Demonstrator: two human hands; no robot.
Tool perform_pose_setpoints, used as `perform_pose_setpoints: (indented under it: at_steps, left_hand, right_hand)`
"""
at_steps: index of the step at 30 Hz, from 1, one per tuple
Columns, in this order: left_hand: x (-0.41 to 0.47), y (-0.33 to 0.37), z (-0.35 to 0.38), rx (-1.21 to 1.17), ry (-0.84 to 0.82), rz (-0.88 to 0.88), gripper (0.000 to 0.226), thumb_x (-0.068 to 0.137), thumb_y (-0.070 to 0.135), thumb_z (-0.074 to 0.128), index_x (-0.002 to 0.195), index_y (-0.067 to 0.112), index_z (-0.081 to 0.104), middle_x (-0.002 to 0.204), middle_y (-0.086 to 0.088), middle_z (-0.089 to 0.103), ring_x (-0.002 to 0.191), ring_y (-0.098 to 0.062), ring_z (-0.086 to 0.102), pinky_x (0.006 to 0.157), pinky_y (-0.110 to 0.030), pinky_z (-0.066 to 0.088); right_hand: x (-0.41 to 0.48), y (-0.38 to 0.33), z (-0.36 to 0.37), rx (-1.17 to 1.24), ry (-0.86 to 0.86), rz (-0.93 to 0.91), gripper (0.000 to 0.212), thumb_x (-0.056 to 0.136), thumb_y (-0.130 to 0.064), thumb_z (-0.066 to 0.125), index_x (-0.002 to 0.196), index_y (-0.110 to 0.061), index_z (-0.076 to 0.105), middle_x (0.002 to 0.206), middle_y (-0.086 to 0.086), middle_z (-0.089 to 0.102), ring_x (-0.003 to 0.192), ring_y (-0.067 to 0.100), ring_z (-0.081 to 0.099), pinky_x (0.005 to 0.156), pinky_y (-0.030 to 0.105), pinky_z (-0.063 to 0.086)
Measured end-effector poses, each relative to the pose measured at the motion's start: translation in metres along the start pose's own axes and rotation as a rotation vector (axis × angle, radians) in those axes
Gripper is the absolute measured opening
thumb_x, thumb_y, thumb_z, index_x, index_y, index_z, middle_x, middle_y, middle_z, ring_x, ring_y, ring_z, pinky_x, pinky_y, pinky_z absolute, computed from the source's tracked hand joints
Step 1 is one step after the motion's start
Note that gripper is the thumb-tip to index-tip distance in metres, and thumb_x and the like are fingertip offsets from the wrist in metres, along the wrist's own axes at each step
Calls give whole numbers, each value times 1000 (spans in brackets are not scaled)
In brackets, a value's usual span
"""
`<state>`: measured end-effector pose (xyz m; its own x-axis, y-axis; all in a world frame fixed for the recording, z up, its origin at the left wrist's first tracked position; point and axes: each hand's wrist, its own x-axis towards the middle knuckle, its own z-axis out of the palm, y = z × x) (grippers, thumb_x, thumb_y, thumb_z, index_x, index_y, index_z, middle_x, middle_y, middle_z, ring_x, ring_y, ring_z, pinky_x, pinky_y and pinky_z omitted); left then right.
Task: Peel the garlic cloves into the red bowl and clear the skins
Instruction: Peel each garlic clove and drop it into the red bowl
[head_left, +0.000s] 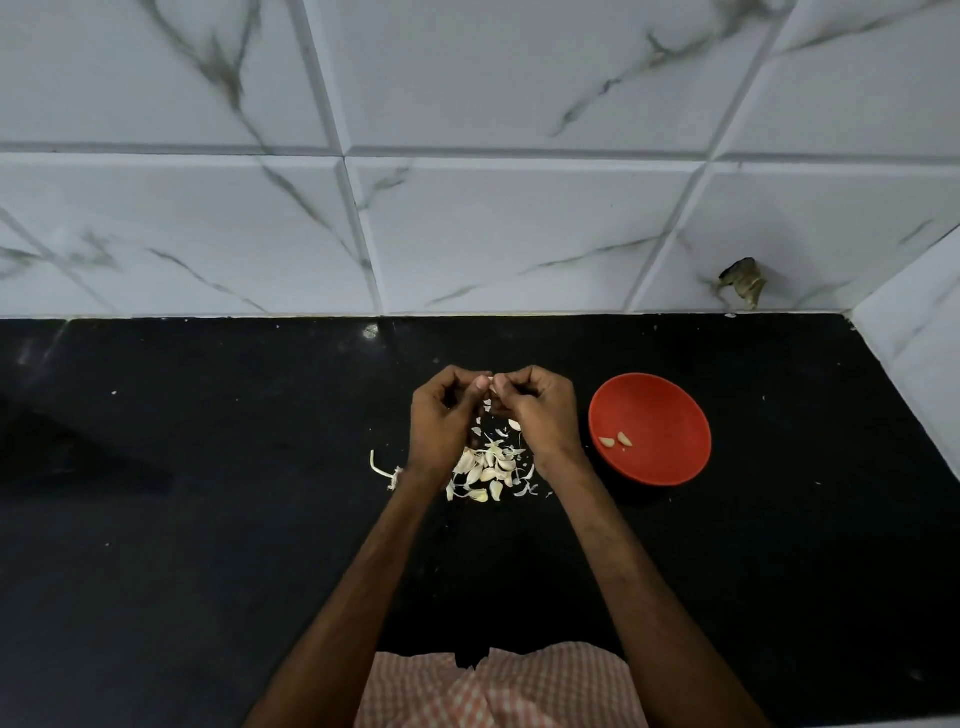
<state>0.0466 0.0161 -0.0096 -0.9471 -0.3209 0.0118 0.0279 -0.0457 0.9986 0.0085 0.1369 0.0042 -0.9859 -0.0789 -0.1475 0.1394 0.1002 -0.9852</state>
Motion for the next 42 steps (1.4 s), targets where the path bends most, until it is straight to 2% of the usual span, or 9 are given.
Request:
perform_pose_setpoints:
  at_steps: [5,9,16,21,24,33,36,39,42]
  left_hand:
    - [-1,-3,9,-75,-14,-15,11,100,11,60,91,10,67,86,-13,71,79,-26,68,69,-41,57]
    - [2,-3,4,-108,-70,-43,14,102,11,55,94,4,64,88,-18,69,79,-27,67,65,-34,58]
    - [5,-1,-4,-120,69,-125,16,104,19,55,97,7,63,66,-2,56,54,-10,49,36,-20,33]
    - [2,1,0,-96,88,-61,17,102,16,57,91,6,63,79,-18,60,72,-29,56,62,-39,50]
    - [2,1,0,-15,84,-13,17,101,14,59,90,2,63,81,-17,64,77,-29,60,74,-49,52]
    - [2,2,-3,116,65,-25,19,101,17,60,86,5,61,74,-6,64,69,-18,60,68,-39,48]
    - [1,2,-5,54,8,-70,23,102,19,58,86,2,59,77,-27,60,71,-30,57,68,-50,50]
    - [-2,5,-5,-30,-29,-106,23,103,18,56,83,6,59,74,-25,56,62,-27,52,50,-32,46]
    - [-2,9,-4,-103,-62,-146,24,104,15,54,80,11,57,70,-11,56,54,-14,51,42,-13,38]
  right_hand:
    - [-2,-2,3,41,55,83,14,94,-7,67,81,-10,70,70,3,73,68,15,72,69,38,62]
    - [-5,-4,5,82,7,87,18,100,-6,59,84,-8,68,55,-8,63,56,5,65,60,29,60]
    - [-6,-4,-6,-165,-21,-149,12,99,-13,62,94,-13,73,77,0,72,69,10,70,69,31,61]
    - [-10,-4,-1,-393,-104,-336,8,92,-18,72,94,-10,72,83,-6,72,78,3,69,72,18,55]
    - [-9,-5,-1,-513,-94,-399,6,95,-12,68,96,-7,70,85,1,72,78,10,68,73,32,57]
    - [-5,-5,-11,-698,-186,-504,9,97,-14,59,93,-9,66,79,0,67,70,16,62,67,45,52]
    - [-5,-6,-14,-681,-153,-519,8,91,-21,62,85,-17,65,75,-8,65,66,10,59,61,37,50]
    - [-6,-6,-14,-610,-100,-501,9,86,-30,62,79,-24,65,71,-12,64,65,9,61,56,29,48]
    - [-6,-6,-13,-497,-87,-448,14,82,-35,61,74,-24,65,66,-13,63,60,12,60,56,40,51]
